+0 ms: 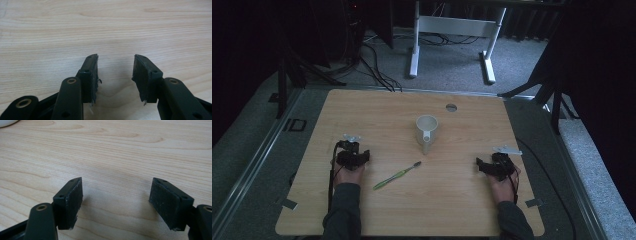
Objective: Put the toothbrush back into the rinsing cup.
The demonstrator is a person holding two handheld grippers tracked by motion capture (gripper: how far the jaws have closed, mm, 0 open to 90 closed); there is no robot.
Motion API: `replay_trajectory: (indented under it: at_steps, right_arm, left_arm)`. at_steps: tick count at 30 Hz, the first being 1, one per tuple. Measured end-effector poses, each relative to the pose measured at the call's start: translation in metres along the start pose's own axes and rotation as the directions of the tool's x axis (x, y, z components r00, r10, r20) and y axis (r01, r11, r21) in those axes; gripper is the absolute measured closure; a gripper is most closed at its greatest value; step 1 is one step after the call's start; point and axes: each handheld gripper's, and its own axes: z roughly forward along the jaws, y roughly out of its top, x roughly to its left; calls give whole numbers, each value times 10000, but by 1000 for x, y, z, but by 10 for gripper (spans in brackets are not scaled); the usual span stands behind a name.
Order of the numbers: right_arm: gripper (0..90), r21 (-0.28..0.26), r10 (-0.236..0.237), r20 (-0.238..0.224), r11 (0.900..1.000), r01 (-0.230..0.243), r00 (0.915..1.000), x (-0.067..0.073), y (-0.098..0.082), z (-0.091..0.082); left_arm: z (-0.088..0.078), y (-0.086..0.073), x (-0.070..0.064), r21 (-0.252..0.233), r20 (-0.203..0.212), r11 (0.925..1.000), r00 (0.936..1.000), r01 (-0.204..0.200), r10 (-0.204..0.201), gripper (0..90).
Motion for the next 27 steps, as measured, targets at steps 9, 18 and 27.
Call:
replay_trajectory:
  at_steps: [9, 18, 27]
  right_arm:
    - [264, -1, -11, 16, 10000, 11, 10000, 0, 0, 0]
    - [264, 41, -221, 107, 9997, 221, 9997, 3, 0, 1]
    - [264, 66, -308, 130, 9995, 307, 9994, 3, 0, 0]
  left_arm:
    - [-17, 5, 3, -474, 730, 9989, 9973, -51, 86, 558]
    - [-31, 10, 10, -660, 1139, 9978, 9935, -4, 79, 550]
    - [-45, 18, 15, -942, 1591, 9955, 9871, -21, 171, 541]
